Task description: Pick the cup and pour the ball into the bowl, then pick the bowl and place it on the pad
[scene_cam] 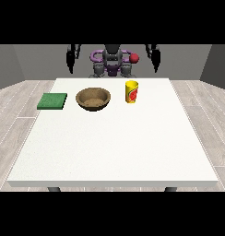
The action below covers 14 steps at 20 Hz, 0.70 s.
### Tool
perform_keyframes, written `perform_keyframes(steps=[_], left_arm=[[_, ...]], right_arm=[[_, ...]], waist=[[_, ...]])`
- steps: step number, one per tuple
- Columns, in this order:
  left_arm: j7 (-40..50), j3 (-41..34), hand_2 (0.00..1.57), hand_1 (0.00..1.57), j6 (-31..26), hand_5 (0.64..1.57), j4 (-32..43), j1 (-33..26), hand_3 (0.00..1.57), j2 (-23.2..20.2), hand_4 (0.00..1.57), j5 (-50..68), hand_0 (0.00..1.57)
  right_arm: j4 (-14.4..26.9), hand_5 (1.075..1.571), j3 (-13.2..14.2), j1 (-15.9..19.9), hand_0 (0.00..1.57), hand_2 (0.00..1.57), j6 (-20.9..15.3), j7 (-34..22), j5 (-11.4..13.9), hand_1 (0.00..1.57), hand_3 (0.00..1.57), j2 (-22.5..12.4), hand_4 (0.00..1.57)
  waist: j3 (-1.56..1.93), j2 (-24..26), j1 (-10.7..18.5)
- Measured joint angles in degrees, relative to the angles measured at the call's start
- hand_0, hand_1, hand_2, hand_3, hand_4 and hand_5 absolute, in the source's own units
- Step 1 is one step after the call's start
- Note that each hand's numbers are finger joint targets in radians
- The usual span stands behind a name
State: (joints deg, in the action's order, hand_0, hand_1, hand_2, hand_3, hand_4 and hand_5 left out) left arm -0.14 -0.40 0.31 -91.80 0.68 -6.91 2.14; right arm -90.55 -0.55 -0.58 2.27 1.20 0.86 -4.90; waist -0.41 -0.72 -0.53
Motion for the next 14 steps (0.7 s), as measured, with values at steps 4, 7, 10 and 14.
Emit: perform_keyframes(steps=[4, 7, 10, 14], left_arm=[[2.29, -0.16, 0.0, 0.0, -0.23, 1.557, -2.65, 0.34, 0.0, -1.05, 0.0, 0.26, 0.0], [5.38, -0.69, 0.0, 0.0, -0.01, 1.558, -4.89, 1.14, 0.0, -0.97, 0.0, 1.74, 0.0], [8.47, -1.99, 0.0, 0.0, 1.69, 1.554, -6.99, 3.52, 0.0, 0.39, 0.0, 3.87, 0.0], [7.85, -5.39, 0.0, 0.0, 0.8, 1.544, -7.22, 5.14, 0.0, -0.69, 0.0, 6.47, 0.0]], right_arm=[[-2.67, 1.569, 0.35, 0.17, 0.0, 0.0, 0.13, -2.18, -0.17, 0.0, 0.0, -1.08, 0.0], [-4.36, 1.569, 2.25, 0.04, 0.0, 0.0, 1.37, -4.41, -2.5, 0.0, 0.0, -2.58, 0.0], [-4.99, 1.57, 7.12, 0.1, 0.0, 0.0, 5.58, -5.69, -8.78, 0.0, 0.0, -5.82, 0.0], [-6.25, 1.57, 10.88, 0.18, 0.0, 0.0, 8.42, -5.49, -13.04, 0.0, 0.0, -7.62, 0.0]], waist=[[0.2, 7.11, -0.2], [0.3, 11.38, -0.78], [0.37, 11.08, -1.67], [0.39, 7.98, -2.07]])
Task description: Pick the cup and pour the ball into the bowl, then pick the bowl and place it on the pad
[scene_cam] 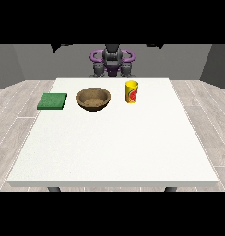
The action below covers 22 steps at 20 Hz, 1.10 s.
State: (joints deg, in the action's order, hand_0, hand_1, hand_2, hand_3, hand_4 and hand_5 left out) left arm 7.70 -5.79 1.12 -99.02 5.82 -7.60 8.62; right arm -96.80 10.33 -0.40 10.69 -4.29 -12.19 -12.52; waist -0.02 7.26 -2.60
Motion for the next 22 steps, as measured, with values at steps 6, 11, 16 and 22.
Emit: perform_keyframes(steps=[6, 11, 16, 22], left_arm=[[-5.42, -3.07, 0.0, 0.0, -1.61, 1.536, 4.11, 3.26, 0.0, -0.96, 0.0, 1.24, 0.0], [-14.67, -4.31, 0.0, 0.0, -2.73, 1.524, 10.54, 5.14, 0.0, -0.81, 0.0, 0.09, 0.0], [-24.98, -3.02, 0.0, 0.0, -0.67, 1.518, 18.13, 5.9, 0.0, 2.57, 0.0, -3.5, 0.0], [-33.82, -2.35, 0.0, 0.0, 2.85, 1.528, 29.11, 9.84, 0.0, 5.72, 0.0, -6.39, 0.0]], right_arm=[[0.67, 1.57, 1.81, 1.98, 0.0, 0.0, 1.51, 2.52, -0.88, 0.0, 0.0, -0.33, 0.0], [2.62, 1.57, 1.26, 3.27, 0.0, 0.0, 1.71, 7.22, 0.54, 0.0, 0.0, 1.13, 0.0], [4.86, 1.571, 1.5, 4.52, 0.0, 0.0, 3.06, 10.96, 1.11, 0.0, 0.0, 0.97, 0.0], [7.32, 1.57, 2.26, 6.87, 0.0, 0.0, 3.8, 13.24, 1.52, 0.0, 0.0, 0.24, 0.0]], waist=[[0.01, -5.18, -0.16], [0.01, -10.31, -0.83], [0.01, -13.8, -2.11], [-0.01, -16.61, -3.36]])
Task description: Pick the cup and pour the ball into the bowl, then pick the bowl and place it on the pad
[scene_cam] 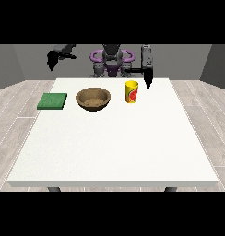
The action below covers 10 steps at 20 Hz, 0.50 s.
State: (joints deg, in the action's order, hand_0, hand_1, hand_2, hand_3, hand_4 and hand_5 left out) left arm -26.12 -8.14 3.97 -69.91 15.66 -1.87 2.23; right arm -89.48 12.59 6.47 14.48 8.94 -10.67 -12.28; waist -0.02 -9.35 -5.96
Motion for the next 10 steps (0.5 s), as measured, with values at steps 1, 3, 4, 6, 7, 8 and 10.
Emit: perform_keyframes(steps=[1, 3, 4, 6, 7, 8, 10], left_arm=[[-2.48, -0.27, 0.0, 0.0, -0.04, 1.53, 2.19, 0.23, 0.0, 0.26, 0.0, -0.06, 0.0], [-5.85, -0.74, 0.0, 0.0, 0.54, 1.517, 5.86, 1.47, 0.0, 0.49, 0.0, -0.33, 0.0], [-7.63, -1.2, 0.0, 0.0, 0.57, 1.518, 7.66, 1.85, 0.0, 0.31, 0.0, -0.35, 0.0], [-10.26, -2.31, 0.0, 0.0, 0.32, 1.518, 11.74, 3.69, 0.0, -0.25, 0.0, 0.05, 0.0], [-11.22, -2.81, 0.0, 0.0, 1.08, 1.519, 13.81, 4.99, 0.0, -0.17, 0.0, 0.03, 0.0], [-12.59, -2.77, 0.0, 0.0, 1.57, 1.517, 15.57, 5.67, 0.0, 0.25, 0.0, -0.12, 0.0], [-14.57, -3.67, 0.0, 0.0, 1.54, 1.52, 19.16, 7.24, 0.0, -0.74, 0.0, -0.02, 0.0]], right_arm=[[-0.42, 1.57, 0.19, 0.72, 0.0, 0.0, -0.09, -0.83, -0.5, 0.0, 0.0, -0.16, 0.0], [0.49, 1.57, 0.49, 1.22, 0.0, 0.0, 0.61, 0.18, -0.76, 0.0, 0.0, -0.42, 0.0], [1.07, 1.57, 0.97, 1.27, 0.0, 0.0, 1.51, 1.02, -1.22, 0.0, 0.0, -0.93, 0.0], [1.84, 1.57, 0.92, 1.02, 0.0, 0.0, 2.15, 2.25, -1.03, 0.0, 0.0, -0.89, 0.0], [1.74, 1.571, 0.6, 1.2, 0.0, 0.0, 2.27, 2.01, -0.92, 0.0, 0.0, -0.85, 0.0], [2.27, 1.571, 0.74, 1.56, 0.0, 0.0, 2.37, 2.05, -0.98, 0.0, 0.0, -0.98, 0.0], [3.12, 1.571, 0.83, 1.42, 0.0, 0.0, 2.75, 3.06, -0.68, 0.0, 0.0, -1.04, 0.0]], waist=[[0.01, -0.5, -0.23], [0.0, -1.77, -0.58], [-0.01, -2.38, -0.84], [-0.01, -3.21, -1.28], [0.0, -3.36, -1.57], [0.0, -3.65, -1.61], [-0.01, -3.85, -1.69]])
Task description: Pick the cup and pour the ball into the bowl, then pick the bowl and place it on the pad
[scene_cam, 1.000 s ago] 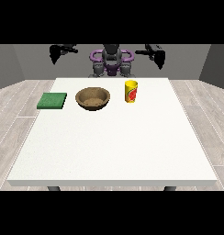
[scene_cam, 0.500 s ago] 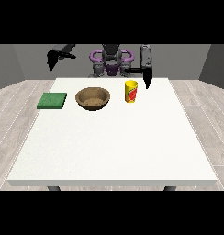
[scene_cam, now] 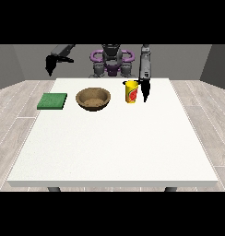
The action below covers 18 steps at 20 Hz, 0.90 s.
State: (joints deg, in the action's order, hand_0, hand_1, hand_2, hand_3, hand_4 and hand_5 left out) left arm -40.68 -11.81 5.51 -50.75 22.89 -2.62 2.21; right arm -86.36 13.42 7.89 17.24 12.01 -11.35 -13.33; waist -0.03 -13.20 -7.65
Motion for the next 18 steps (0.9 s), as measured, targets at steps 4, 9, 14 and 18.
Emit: perform_keyframes(steps=[4, 9, 14, 18], left_arm=[[-5.04, -1.3, 0.0, 0.0, 0.6, 1.521, 6.24, 2.88, 0.0, -0.67, 0.0, 0.02, 0.0], [-8.59, -2.65, 0.0, 0.0, 1.83, 1.559, 12.64, 6.88, 0.0, -1.02, 0.0, 0.46, 0.0], [-12.38, -1.23, 1.57, 1.3, 8.51, 1.255, 13.02, 6.08, 1.57, -1.5, 1.43, -3.53, 1.3], [-14.77, -0.75, 1.57, 1.32, 14.59, 1.252, 11.71, 4.59, 1.57, -1.57, 1.48, -6.56, 1.32]], right_arm=[[1.1, 1.571, 0.59, 1.25, 0.0, 0.0, 0.24, 1.46, -0.01, 0.0, 0.0, -0.36, 0.0], [2.12, 1.571, 0.63, 2.21, 0.0, 0.0, 0.95, 2.88, 0.27, 0.0, 0.0, -0.77, 0.0], [2.38, 1.57, 1.1, 2.78, 0.0, 0.0, 1.65, 3.38, -0.05, 0.0, 0.0, -1.51, 0.0], [1.94, 1.57, 2.06, 3.0, 0.0, 0.0, 3.06, 2.96, -1.08, 0.0, 0.0, -3.22, 0.0]], waist=[[0.0, -1.98, -0.44], [0.02, -3.28, -1.21], [0.76, -3.52, -2.61], [1.26, -3.92, -3.95]])
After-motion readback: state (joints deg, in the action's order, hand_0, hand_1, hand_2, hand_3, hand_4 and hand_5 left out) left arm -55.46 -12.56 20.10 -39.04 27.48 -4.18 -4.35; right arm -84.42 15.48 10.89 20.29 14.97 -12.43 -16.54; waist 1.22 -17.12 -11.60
